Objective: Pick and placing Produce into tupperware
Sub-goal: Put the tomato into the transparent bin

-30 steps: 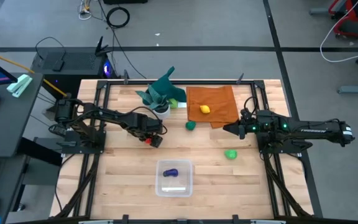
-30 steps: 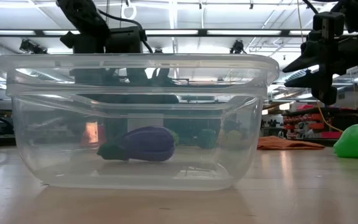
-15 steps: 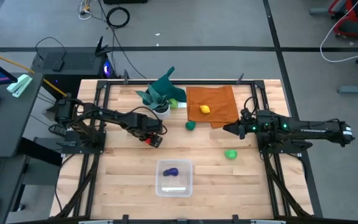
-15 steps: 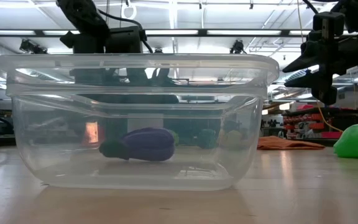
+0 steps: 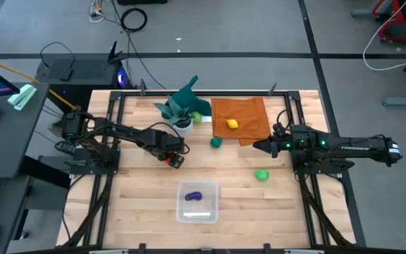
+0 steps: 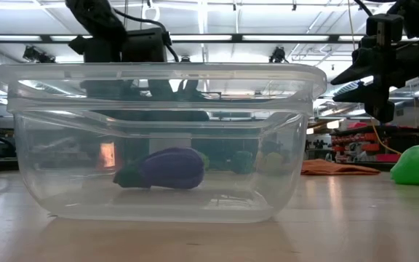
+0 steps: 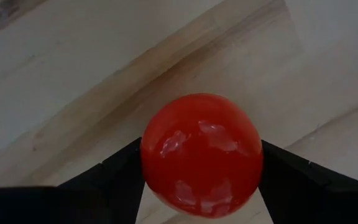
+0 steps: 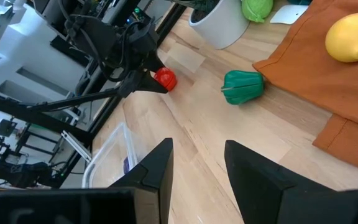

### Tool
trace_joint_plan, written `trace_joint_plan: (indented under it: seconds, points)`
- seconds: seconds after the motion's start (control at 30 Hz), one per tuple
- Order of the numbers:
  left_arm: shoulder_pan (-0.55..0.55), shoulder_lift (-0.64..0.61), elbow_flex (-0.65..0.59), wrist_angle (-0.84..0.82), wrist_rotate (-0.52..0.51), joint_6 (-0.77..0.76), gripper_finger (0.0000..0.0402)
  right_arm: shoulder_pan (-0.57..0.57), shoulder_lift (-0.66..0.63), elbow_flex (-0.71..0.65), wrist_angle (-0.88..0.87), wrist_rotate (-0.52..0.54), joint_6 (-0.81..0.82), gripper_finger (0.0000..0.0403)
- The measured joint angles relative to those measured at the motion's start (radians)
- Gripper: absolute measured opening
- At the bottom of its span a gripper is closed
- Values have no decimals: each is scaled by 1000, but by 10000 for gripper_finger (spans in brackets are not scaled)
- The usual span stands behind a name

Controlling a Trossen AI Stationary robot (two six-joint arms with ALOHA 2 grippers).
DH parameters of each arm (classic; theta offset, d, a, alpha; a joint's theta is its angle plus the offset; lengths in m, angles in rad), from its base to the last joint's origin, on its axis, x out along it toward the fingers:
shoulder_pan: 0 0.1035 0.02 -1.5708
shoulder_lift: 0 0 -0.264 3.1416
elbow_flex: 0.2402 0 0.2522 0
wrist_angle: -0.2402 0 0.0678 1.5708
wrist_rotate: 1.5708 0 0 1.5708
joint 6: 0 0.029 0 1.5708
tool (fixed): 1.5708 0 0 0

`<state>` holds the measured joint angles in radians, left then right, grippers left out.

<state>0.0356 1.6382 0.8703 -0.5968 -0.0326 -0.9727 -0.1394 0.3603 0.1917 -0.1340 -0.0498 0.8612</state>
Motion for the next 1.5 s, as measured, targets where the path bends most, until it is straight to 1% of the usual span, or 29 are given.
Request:
trace_joint_plan:
  seconds: [0.2, 0.33, 0.47, 0.63, 0.83, 0.93, 1.1, 1.27, 1.37, 1.5]
  points:
    - [-1, 0, 0, -1, 3, -10, 279, 0, 0, 0, 0, 0, 0, 112]
    - [-1, -4, 7, -9, 36, -9, 270, 0, 0, 0, 0, 0, 0, 112]
    - [-1, -4, 48, -35, 58, -3, 268, 0, 0, 0, 0, 0, 2, 112]
    - [-1, -4, 134, -102, 63, 32, 283, 0, 0, 0, 0, 0, 2, 112]
    - [-2, -4, 257, -231, 64, 110, 268, 0, 0, 0, 0, 0, 2, 112]
    - [-10, -4, 309, -247, 67, 120, 268, 0, 0, 0, 0, 0, 2, 112]
    - [-34, -4, 366, -244, 94, 104, 281, 0, 0, 0, 0, 0, 2, 112]
    - [-82, -4, 381, -200, 95, 66, 268, 0, 0, 0, 0, 0, 2, 112]
    - [-119, -4, 381, -153, 72, 34, 266, 0, 0, 0, 0, -1, 1, 112]
    - [-164, -4, 381, -72, 24, -21, 278, 0, 0, 0, 0, -11, 1, 112]
